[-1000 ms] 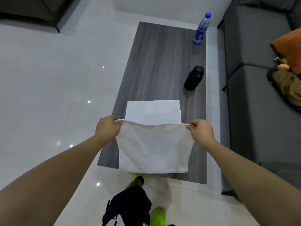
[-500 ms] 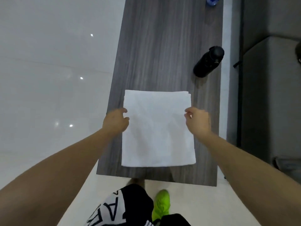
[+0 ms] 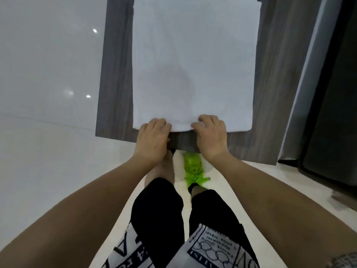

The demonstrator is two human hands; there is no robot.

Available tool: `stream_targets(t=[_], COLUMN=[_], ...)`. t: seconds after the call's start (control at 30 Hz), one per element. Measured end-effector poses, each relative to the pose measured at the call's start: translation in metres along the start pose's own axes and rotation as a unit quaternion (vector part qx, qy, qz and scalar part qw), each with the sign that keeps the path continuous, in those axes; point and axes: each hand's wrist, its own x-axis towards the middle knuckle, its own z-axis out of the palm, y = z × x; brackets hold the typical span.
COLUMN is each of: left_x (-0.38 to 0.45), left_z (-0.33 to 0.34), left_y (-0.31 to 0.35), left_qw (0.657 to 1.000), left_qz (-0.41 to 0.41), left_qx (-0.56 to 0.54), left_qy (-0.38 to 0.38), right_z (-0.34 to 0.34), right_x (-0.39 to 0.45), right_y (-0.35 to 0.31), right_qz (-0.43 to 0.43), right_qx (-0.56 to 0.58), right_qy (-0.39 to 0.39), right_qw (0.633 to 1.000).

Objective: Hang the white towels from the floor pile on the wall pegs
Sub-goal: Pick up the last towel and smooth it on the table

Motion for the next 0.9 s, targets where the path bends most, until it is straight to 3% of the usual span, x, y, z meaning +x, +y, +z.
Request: stream_targets(t=[0.13,0.27,0.43,0.6,0.9], left_x=[-0.010,-0.044,-0.084,-0.117,-0.272], left_z=[0.003,-0.030,-0.116,-0.228,-0.416], left_y=[0.006,0.012,0.028,0.014,-0.131], left_qw=[0.998,0.987,0.960,0.955,0.942], left_qz=[0.002,-0.116,-0.107,-0.095,-0.089], left_qx=[0.005,-0.061,-0.179,-0.193,-0.121], left_qy=[0.064,0.089,0.188,0.203,0.299], right_z=[-0.011,-0.070,-0.162,-0.260,-0.393], right_x=[-0.008,-0.022,-0.015,0.012,0.034], right_y=[-0.002,-0.013,-0.058,-0.148,-0.406], right_qz=[0.082,0.201,0.157,0.078,-0.080], right_qx=[0.046,0.165,0.131,0.074,0.033], right_qy=[0.006,0.020,-0.031,-0.067,-0.012], right_qw=[0.996,0.965,0.978,0.992,0.996])
